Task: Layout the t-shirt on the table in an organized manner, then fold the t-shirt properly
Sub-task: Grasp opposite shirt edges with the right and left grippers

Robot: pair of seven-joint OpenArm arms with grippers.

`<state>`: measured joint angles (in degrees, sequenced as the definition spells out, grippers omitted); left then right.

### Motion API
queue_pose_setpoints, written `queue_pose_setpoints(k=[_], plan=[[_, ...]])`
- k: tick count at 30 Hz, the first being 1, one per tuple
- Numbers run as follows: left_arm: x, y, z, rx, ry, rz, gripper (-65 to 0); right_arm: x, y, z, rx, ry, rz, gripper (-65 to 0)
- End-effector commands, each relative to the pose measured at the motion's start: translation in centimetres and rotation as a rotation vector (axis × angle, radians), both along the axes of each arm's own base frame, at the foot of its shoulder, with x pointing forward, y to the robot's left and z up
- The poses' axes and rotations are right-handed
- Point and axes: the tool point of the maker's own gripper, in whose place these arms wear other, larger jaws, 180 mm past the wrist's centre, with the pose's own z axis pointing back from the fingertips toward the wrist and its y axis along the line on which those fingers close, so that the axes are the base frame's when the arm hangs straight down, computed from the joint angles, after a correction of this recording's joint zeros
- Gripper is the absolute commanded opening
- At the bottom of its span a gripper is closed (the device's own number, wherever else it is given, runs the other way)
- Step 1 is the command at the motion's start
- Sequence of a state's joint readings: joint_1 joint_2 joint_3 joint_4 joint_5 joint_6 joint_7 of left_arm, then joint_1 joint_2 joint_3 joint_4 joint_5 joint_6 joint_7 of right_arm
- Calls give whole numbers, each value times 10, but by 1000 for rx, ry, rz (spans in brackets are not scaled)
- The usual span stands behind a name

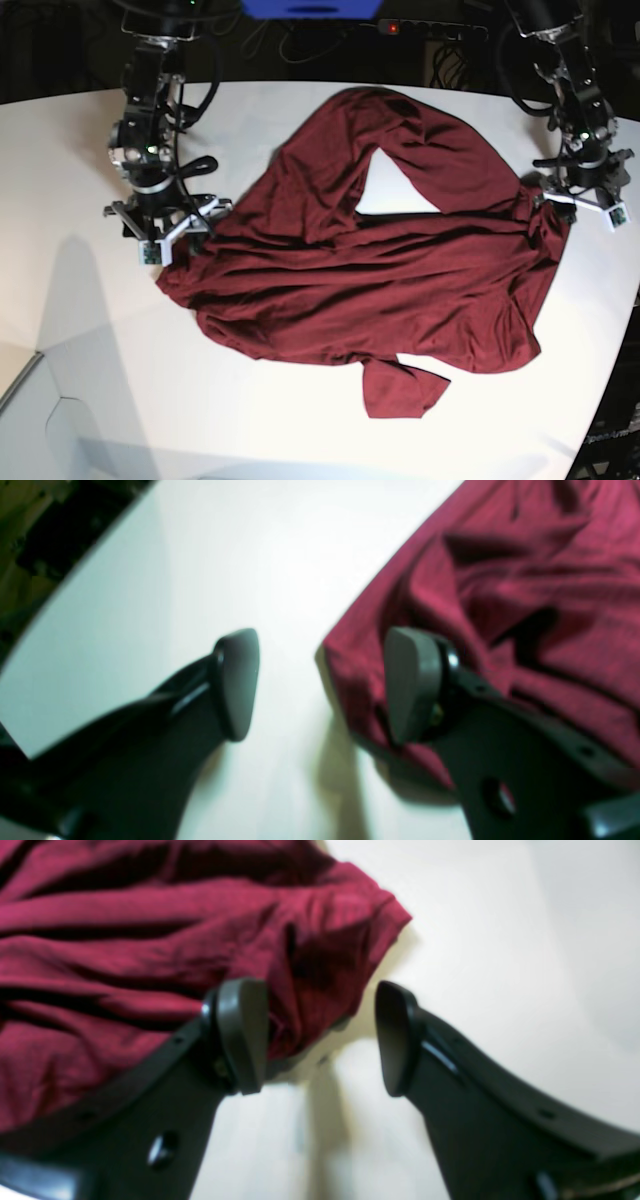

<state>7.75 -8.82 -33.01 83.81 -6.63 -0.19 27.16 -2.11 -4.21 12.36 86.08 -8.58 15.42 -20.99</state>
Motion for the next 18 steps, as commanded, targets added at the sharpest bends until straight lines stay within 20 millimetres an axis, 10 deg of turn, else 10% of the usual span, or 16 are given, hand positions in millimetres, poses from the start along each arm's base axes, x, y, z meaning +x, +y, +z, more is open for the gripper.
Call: queue_pose_setpoints(k=[1,6,12,18], plan=[[8,7,13,30,-38,0,-266,16,-1,18,2,-70,0,-306],[5,7,4,19,-19,3,-266,26,-1,15,6,-64,6,-357],[5,6,-2,10,-9,6,-266,28,-3,18,5,-72,-2,-650],[5,7,-10,-6,8,13,-266,24,-27,24,-34,-83,-32,-650]])
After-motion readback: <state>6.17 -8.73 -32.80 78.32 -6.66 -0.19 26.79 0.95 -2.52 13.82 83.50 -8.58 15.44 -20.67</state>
